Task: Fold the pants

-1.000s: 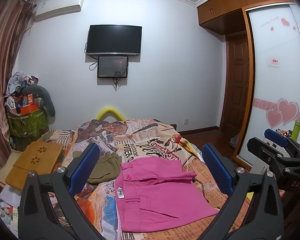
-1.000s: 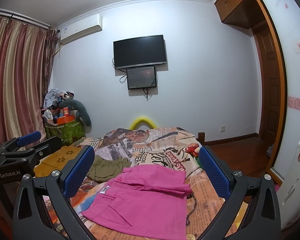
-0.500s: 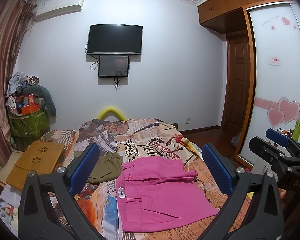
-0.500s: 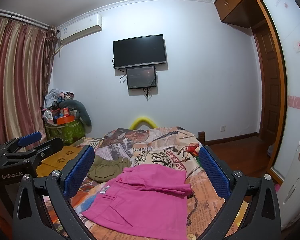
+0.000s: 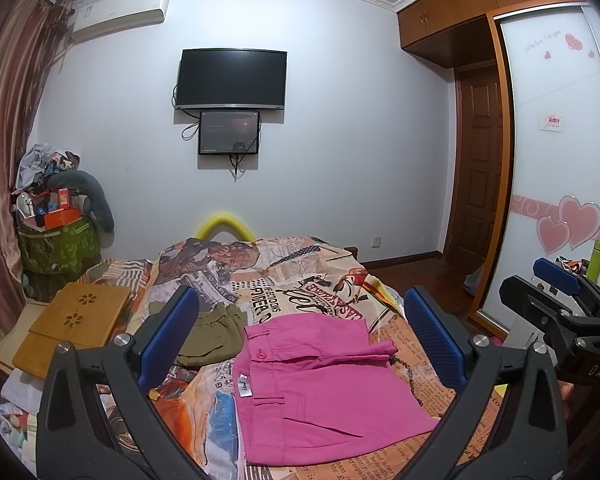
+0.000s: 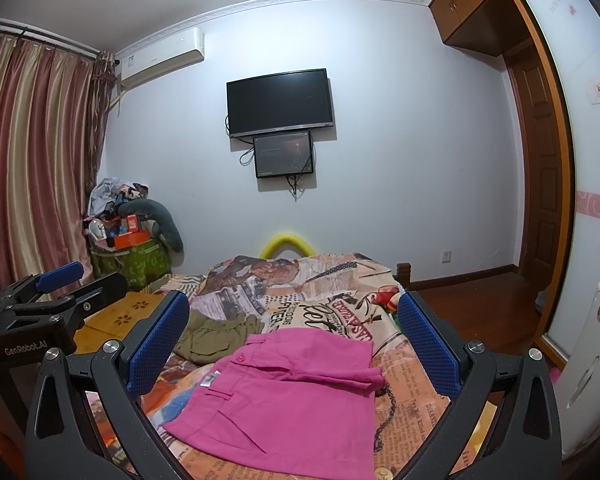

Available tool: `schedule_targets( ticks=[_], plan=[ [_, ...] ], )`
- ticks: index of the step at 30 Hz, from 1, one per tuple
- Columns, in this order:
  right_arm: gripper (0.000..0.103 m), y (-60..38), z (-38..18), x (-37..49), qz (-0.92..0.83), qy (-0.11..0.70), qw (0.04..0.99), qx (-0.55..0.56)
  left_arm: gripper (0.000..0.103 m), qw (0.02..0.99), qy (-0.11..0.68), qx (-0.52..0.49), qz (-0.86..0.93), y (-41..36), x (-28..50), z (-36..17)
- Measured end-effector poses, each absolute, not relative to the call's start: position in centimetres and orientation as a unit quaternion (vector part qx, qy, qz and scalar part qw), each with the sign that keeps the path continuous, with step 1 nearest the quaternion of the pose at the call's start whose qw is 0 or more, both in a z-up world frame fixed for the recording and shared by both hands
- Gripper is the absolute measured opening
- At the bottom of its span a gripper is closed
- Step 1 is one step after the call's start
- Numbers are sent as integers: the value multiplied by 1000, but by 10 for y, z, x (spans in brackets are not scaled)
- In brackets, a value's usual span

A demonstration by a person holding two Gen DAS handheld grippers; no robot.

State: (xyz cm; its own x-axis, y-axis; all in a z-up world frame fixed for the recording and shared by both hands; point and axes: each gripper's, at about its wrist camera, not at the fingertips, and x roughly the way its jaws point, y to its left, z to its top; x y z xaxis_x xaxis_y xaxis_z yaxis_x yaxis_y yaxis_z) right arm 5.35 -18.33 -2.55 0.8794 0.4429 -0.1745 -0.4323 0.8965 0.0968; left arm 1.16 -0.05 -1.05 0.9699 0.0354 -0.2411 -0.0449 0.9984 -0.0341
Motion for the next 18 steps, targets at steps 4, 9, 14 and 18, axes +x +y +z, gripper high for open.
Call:
schedule_targets(
  ticks=[4, 9, 14, 18],
  plan=[
    [103, -183, -25, 54, 226, 97, 969, 27, 103, 992, 122, -21, 20, 0, 13, -12],
    [103, -182, -26, 57, 225, 100, 969, 27, 103, 992, 124, -23, 22, 0, 16, -14],
    [103, -181, -29, 65, 224, 102, 969, 25, 103, 991, 129, -23, 28, 2, 24, -18],
    [103, -178, -37, 81, 225, 114, 968, 19, 103, 988, 151, -25, 31, 6, 44, -26]
  ],
)
